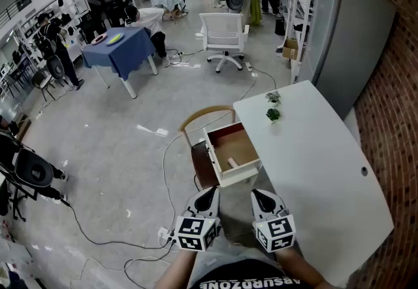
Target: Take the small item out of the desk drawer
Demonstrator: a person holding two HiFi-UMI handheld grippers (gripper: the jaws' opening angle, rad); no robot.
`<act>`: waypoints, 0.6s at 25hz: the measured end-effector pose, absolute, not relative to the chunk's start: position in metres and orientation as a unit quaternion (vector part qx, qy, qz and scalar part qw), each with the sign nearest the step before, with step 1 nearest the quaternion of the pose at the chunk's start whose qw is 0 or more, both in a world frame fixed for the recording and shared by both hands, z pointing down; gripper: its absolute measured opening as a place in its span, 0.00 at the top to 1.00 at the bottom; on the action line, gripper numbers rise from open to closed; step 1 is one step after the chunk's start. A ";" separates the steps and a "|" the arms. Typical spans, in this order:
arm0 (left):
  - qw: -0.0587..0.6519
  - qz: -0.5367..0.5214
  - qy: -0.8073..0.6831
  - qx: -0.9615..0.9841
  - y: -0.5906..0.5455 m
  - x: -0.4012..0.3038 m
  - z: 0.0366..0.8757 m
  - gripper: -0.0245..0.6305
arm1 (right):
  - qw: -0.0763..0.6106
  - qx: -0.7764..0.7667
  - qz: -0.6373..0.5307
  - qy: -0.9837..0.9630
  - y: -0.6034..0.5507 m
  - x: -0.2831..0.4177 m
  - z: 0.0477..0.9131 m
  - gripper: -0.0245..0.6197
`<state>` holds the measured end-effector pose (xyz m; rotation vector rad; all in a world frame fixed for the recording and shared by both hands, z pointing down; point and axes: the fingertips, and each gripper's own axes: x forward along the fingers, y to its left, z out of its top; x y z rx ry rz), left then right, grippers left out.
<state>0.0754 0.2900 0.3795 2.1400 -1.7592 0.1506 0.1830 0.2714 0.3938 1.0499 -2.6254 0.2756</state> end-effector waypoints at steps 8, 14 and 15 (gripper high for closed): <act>0.183 0.061 -0.622 0.759 0.272 0.069 0.383 0.95 | 0.160 0.355 0.095 -0.916 0.255 0.169 0.399 0.97; 0.183 0.057 -0.623 0.758 0.246 0.056 0.387 0.95 | 0.154 0.350 0.096 -0.919 0.230 0.152 0.404 0.97; 0.183 0.060 -0.622 0.759 0.242 0.053 0.390 0.95 | 0.154 0.351 0.097 -0.919 0.225 0.150 0.405 0.97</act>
